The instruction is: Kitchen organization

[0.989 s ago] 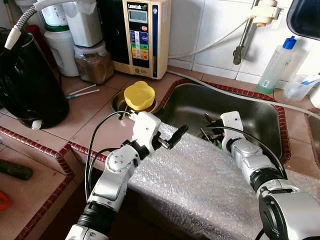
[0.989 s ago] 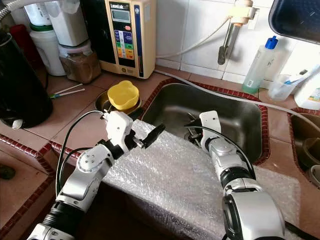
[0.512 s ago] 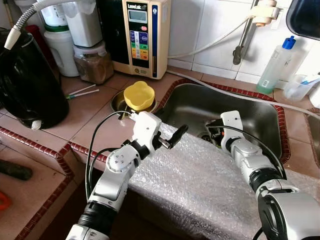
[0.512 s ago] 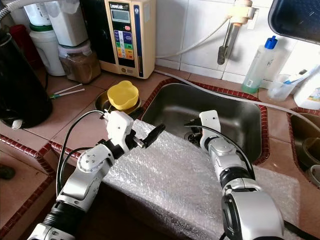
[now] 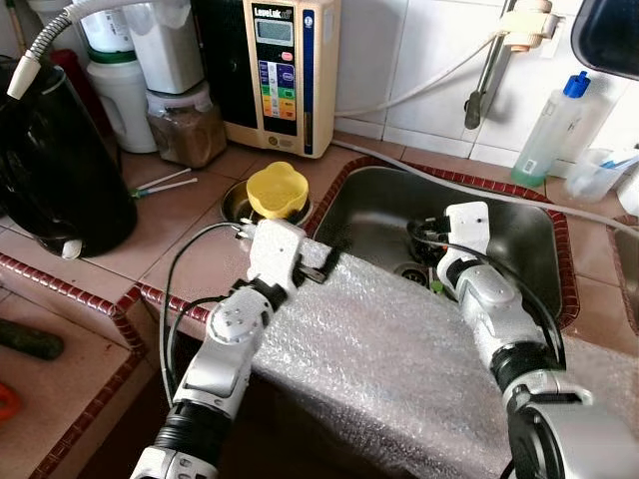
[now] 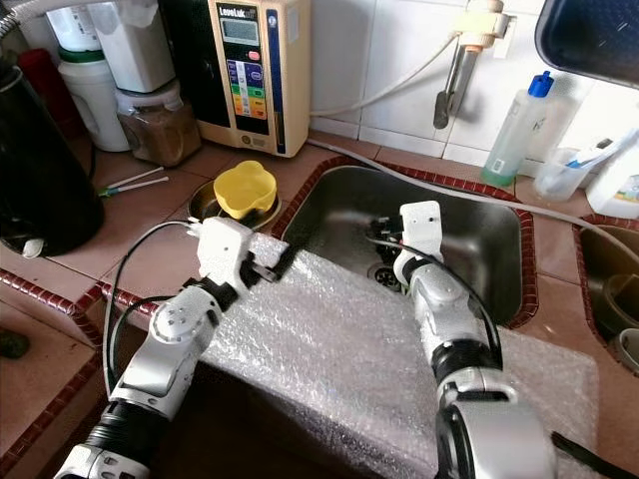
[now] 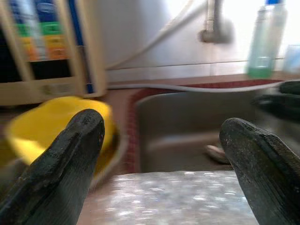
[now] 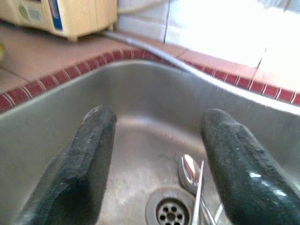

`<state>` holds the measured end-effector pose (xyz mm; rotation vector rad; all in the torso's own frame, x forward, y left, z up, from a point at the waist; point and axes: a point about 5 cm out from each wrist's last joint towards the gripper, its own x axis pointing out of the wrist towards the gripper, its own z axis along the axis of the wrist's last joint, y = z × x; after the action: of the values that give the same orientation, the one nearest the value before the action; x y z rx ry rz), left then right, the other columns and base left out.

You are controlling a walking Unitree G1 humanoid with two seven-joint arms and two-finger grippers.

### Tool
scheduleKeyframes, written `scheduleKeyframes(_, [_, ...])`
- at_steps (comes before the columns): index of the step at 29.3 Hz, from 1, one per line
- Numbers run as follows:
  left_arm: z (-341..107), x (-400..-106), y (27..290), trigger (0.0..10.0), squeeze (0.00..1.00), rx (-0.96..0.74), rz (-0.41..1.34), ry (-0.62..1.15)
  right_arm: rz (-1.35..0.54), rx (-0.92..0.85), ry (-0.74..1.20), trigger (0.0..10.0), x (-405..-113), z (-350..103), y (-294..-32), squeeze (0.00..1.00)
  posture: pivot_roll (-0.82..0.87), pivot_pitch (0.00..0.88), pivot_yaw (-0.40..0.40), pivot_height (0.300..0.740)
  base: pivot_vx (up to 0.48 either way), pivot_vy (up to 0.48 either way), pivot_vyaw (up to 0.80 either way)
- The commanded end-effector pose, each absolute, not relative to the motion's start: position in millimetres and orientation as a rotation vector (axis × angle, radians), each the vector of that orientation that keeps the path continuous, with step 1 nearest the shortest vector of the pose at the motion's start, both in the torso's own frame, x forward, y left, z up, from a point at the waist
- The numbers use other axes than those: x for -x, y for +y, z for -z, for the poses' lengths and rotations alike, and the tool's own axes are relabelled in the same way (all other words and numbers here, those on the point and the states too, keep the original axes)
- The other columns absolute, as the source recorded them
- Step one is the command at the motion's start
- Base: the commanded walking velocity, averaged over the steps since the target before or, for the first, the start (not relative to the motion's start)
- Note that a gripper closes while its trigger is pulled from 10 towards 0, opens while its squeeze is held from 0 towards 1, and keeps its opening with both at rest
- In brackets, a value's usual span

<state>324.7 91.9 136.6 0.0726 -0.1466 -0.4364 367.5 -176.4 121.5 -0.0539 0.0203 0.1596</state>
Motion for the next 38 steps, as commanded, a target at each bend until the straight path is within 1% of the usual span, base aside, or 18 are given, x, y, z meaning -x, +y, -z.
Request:
scheduleKeyframes(1, [-145.1, -332.7, 101.6, 10.0, 1.00, -0.109, 0.349, -0.189, -0.167, 0.018, -0.051, 10.0, -365.1, -134.1, -172.4, 1.00, 0.00, 0.000, 0.007, 0.740, 0.000, 0.000, 0.00])
scheduleKeyframes(3, [-151.6, -340.2, 112.7, 10.0, 1.00, -0.115, 0.266, -0.209, -0.202, -0.044, -0.096, 10.0, -358.3, -143.2, -165.7, 1.00, 0.00, 0.000, 0.007, 0.740, 0.000, 0.000, 0.00])
scheduleKeyframes(4, [-151.6, -340.2, 112.7, 10.0, 1.00, -0.115, 0.266, -0.209, -0.202, -0.044, -0.096, 10.0, -358.3, -143.2, -165.7, 1.00, 0.00, 0.000, 0.007, 0.740, 0.000, 0.000, 0.00])
scheduleKeyframes(9, [-161.4, -354.7, 126.7, 10.0, 1.00, -0.085, 0.167, -0.219, -0.463, -0.146, -0.156, 10.0, -327.9, -163.5, -132.5, 1.00, -0.02, 0.000, 0.019, 0.740, 0.000, 0.000, 0.00])
scheduleKeyframes(11, [-163.0, -358.2, 128.0, 10.0, 1.00, -0.090, 0.157, -0.220, -0.506, -0.148, -0.154, 10.0, -319.9, -165.9, -127.1, 1.00, -0.03, 0.000, 0.021, 0.740, 0.000, 0.000, 0.00])
scheduleKeyframes(14, [-162.2, -365.3, 132.2, 10.0, 1.00, -0.095, 0.114, -0.178, -0.550, -0.150, -0.146, 10.0, -310.0, -167.5, -121.1, 1.00, -0.04, 0.000, 0.024, 0.740, 0.000, 0.000, 0.00])
scheduleKeyframes(16, [-157.6, -374.8, 139.7, 10.0, 0.98, -0.076, 0.040, -0.085, -0.575, -0.149, -0.138, 10.0, -303.1, -168.4, -116.5, 1.00, -0.05, 0.000, 0.030, 0.740, 0.000, 0.000, 0.00])
scheduleKeyframes(17, [-156.6, -376.6, 140.9, 10.0, 0.66, -0.063, 0.028, -0.064, -0.580, -0.149, -0.135, 10.0, -301.7, -168.9, -115.5, 1.00, -0.05, 0.000, 0.031, 0.740, 0.000, 0.000, 0.00])
scheduleKeyframes(18, [-156.0, -379.1, 141.5, 10.0, 0.17, -0.054, 0.019, -0.046, -0.590, -0.146, -0.135, 10.0, -300.0, -170.0, -113.9, 0.97, -0.05, 0.000, 0.032, 0.740, 0.000, 0.000, 0.00])
scheduleKeyframes(19, [-152.8, -382.9, 141.1, 10.0, 0.00, -0.050, 0.004, 0.000, -0.605, -0.152, -0.128, 10.0, -295.6, -173.3, -111.8, 0.71, -0.06, 0.000, 0.038, 0.740, 0.000, 0.000, 0.00])
scheduleKeyframes(20, [-147.8, -385.9, 142.0, 10.0, 0.00, -0.048, -0.025, 0.059, -0.616, -0.160, -0.119, 10.0, -291.7, -175.6, -110.0, 0.64, -0.06, 0.000, 0.041, 0.740, 0.000, 0.000, 0.00])
scheduleKeyframes(21, [-147.8, -385.9, 142.0, 10.0, 0.00, -0.048, -0.025, 0.059, -0.616, -0.160, -0.119, 10.0, -291.7, -175.6, -110.0, 0.64, -0.06, 0.000, 0.041, 0.740, 0.000, 0.000, 0.00])
scheduleKeyframes(22, [-145.1, -388.6, 143.1, 10.0, 0.00, -0.033, -0.053, 0.097, -0.626, -0.160, -0.111, 10.0, -288.7, -176.7, -108.3, 0.56, -0.06, 0.000, 0.041, 0.740, 0.000, 0.000, 0.00])
scheduleKeyframes(24, [-145.9, -392.0, 141.8, 10.0, 0.00, -0.002, -0.059, 0.119, -0.634, -0.157, -0.102, 10.0, -285.8, -177.9, -106.3, 0.47, -0.07, 0.000, 0.047, 0.740, 0.000, 0.000, 0.00])
scheduleKeyframes(25, [-146.7, -393.3, 141.2, 10.0, 0.00, 0.013, -0.061, 0.125, -0.635, -0.155, -0.099, 10.0, -284.9, -178.2, -105.7, 0.47, -0.07, 0.000, 0.047, 0.740, 0.000, 0.000, 0.00])
scheduleKeyframes(26, [-147.6, -394.2, 140.8, 10.0, 0.00, 0.020, -0.063, 0.127, -0.635, -0.155, -0.098, 10.0, -284.2, -178.5, -105.2, 0.43, -0.07, 0.000, 0.050, 0.740, 0.000, 0.000, 0.00])
scheduleKeyframes(29, [-155.1, -398.7, 136.6, 10.0, 0.00, 0.085, -0.051, 0.117, -0.635, -0.153, -0.089, 10.0, -282.2, -178.9, -104.6, 0.41, -0.08, 0.000, 0.053, 0.740, 0.000, 0.000, 0.00])
scheduleKeyframes(38, [-165.0, -404.5, 123.7, 10.0, 0.00, 0.098, -0.016, 0.118, -0.624, -0.157, -0.070, 10.0, -277.5, -178.1, -103.3, 0.40, -0.10, 0.000, 0.073, 0.740, 0.000, 0.000, 0.00])
